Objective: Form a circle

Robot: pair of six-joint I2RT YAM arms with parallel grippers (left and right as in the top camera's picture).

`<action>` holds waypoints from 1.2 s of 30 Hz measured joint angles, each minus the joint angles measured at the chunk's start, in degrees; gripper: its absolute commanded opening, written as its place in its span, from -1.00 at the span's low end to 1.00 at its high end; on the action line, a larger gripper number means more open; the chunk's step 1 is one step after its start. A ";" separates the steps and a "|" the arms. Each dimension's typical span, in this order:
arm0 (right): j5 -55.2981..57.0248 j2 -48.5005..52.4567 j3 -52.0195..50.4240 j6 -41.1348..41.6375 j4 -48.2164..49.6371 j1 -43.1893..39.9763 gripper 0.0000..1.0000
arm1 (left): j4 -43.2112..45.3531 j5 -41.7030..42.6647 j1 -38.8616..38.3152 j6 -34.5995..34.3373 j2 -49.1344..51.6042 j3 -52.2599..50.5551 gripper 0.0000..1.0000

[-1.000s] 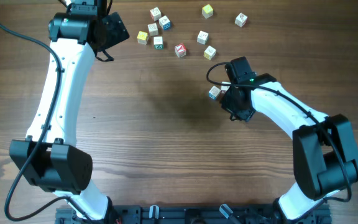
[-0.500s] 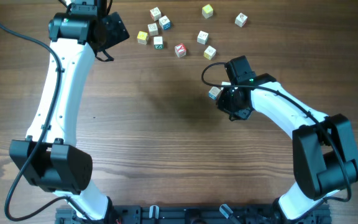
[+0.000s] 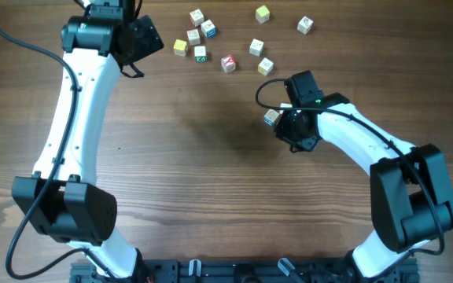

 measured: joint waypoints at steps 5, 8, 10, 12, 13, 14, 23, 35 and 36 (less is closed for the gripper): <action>0.13 0.00 0.00 1.01 -0.22 0.00 -0.43 | 0.00 0.00 0.00 0.00 0.00 0.00 1.00; 0.15 0.00 0.00 2.12 -0.24 0.00 -0.44 | 0.00 -0.02 0.00 0.00 0.00 0.00 1.00; 0.13 0.00 0.00 2.34 -0.33 0.00 -0.43 | 0.00 0.00 0.00 0.00 0.00 0.00 1.00; 0.22 0.00 0.00 2.84 -0.33 0.00 -0.42 | 0.00 0.00 0.00 0.00 0.00 0.00 1.00; 0.37 0.00 0.00 3.23 -0.35 0.00 -0.43 | 0.00 0.00 0.00 0.00 0.00 0.00 1.00; 0.55 0.00 0.00 3.63 -0.35 0.02 -0.42 | 0.00 0.00 0.00 0.00 0.00 0.00 1.00; 1.01 0.00 0.00 4.74 -0.31 0.04 -0.16 | 0.00 0.00 0.00 0.00 0.00 0.00 1.00; 1.01 0.00 0.00 4.76 0.26 0.07 -0.18 | 0.00 0.00 0.00 0.00 0.00 0.00 1.00; 1.01 0.00 0.00 4.76 0.26 0.04 -0.19 | 0.00 0.00 0.00 0.00 0.00 0.00 1.00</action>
